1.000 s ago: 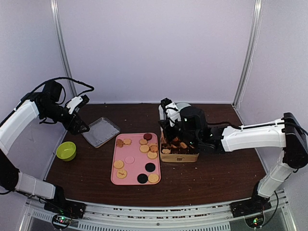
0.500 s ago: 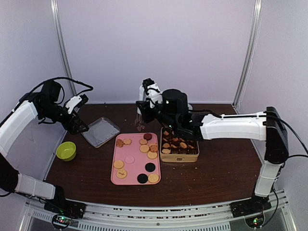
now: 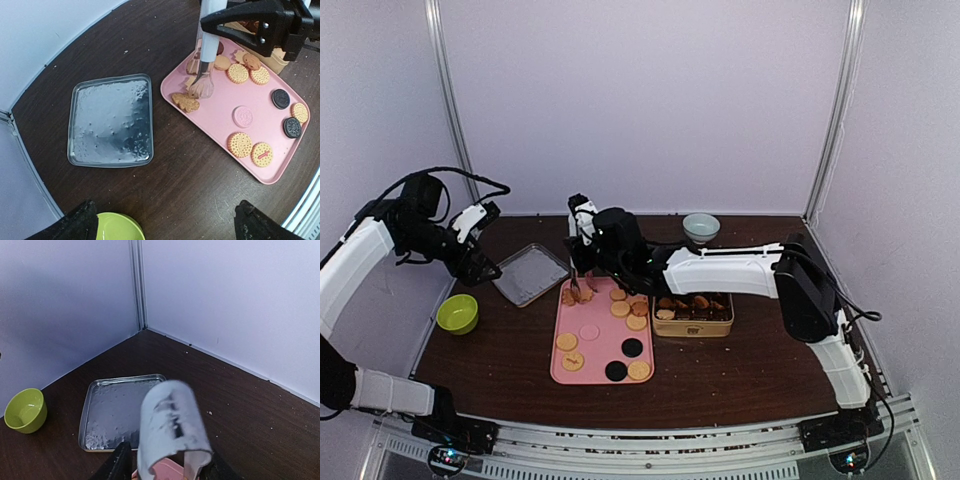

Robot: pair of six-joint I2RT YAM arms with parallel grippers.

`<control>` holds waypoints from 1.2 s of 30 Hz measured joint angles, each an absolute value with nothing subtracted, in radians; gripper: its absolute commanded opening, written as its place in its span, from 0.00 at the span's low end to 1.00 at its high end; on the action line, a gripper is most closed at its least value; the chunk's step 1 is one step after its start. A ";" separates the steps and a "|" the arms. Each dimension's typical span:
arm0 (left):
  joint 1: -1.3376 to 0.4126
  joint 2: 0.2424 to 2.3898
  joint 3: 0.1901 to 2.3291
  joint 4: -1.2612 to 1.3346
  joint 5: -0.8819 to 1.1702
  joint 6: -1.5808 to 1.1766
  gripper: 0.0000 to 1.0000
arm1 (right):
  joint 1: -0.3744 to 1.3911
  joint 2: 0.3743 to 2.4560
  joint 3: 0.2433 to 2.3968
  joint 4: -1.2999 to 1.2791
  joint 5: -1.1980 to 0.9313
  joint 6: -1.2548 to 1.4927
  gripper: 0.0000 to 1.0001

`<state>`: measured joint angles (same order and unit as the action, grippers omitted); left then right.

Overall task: Pack the cookies
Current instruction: Pick up the fake cookies from the plate.

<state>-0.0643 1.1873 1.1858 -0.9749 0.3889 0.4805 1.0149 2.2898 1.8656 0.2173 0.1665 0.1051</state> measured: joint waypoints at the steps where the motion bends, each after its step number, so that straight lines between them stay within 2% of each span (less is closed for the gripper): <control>1: -0.064 1.185 1.183 -0.975 0.388 0.481 0.98 | 1.015 2.300 1.881 0.212 0.171 0.105 0.46; 5: -0.064 1.178 1.175 -0.974 0.387 0.487 0.98 | 1.015 2.326 1.941 0.204 0.186 0.110 0.47; 9: -0.064 1.171 1.162 -0.974 0.385 0.491 0.98 | 1.014 2.337 1.966 0.200 0.189 0.120 0.42; 18: -0.064 1.171 1.150 -0.973 0.385 0.497 0.97 | 1.015 2.310 1.884 0.257 0.191 0.135 0.16; 29: -0.064 1.171 1.150 -0.973 0.386 0.497 0.98 | 1.014 2.172 1.682 0.300 0.201 0.135 0.10; 36: -0.062 1.174 1.150 -0.973 0.386 0.496 0.98 | 1.015 1.905 1.418 0.332 0.213 0.127 0.10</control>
